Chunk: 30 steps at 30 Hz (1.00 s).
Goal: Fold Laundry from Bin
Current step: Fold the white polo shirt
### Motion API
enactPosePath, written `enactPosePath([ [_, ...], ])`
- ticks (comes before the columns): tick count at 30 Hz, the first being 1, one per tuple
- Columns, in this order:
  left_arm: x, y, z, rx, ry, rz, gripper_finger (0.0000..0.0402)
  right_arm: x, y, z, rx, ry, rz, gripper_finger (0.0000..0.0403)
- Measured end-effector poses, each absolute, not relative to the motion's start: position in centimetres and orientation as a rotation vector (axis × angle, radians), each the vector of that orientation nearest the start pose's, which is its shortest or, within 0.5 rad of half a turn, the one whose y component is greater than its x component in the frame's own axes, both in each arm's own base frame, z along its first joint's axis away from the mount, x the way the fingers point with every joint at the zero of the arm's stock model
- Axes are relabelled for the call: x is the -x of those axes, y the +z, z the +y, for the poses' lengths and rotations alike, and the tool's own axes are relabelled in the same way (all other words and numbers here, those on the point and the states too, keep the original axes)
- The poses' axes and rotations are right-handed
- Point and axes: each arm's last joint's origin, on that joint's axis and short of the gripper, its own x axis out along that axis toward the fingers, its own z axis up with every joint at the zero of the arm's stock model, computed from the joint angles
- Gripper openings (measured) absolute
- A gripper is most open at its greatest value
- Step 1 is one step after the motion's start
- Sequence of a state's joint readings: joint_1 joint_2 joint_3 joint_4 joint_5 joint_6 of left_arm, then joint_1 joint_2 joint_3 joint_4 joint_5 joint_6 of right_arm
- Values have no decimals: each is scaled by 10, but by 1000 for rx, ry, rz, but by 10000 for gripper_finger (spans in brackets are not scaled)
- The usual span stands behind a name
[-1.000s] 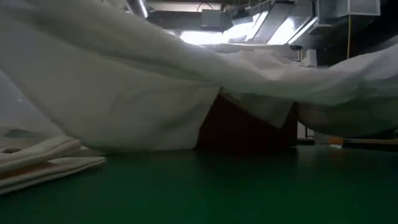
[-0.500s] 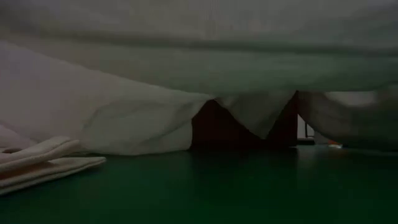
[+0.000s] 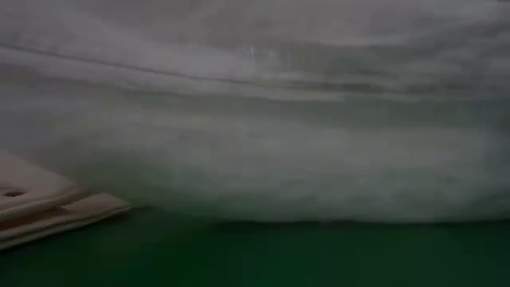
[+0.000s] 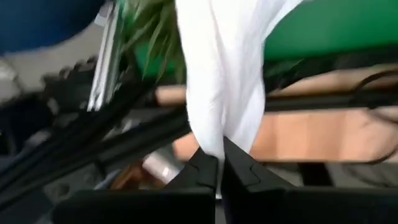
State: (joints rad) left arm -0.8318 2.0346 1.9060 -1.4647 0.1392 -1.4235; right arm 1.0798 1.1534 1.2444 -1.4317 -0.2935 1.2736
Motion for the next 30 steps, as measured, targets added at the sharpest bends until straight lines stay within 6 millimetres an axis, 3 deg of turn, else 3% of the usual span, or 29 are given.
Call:
enactPosePath([
  [6,-258,277,-278,380,529,1540,0,-75,342,142,-214,-12,1525,3],
  [13,-262,274,-271,374,637,1422,0,-78,329,138,-177,-133,1411,3],
  [22,-248,233,-263,440,891,1565,0,-73,287,131,-67,-237,1501,3],
  [26,-242,217,-258,420,960,1638,0,-67,283,119,-137,-280,1501,3],
  [30,-239,207,-252,388,1023,1605,0,-59,279,103,-232,-335,1457,3],
])
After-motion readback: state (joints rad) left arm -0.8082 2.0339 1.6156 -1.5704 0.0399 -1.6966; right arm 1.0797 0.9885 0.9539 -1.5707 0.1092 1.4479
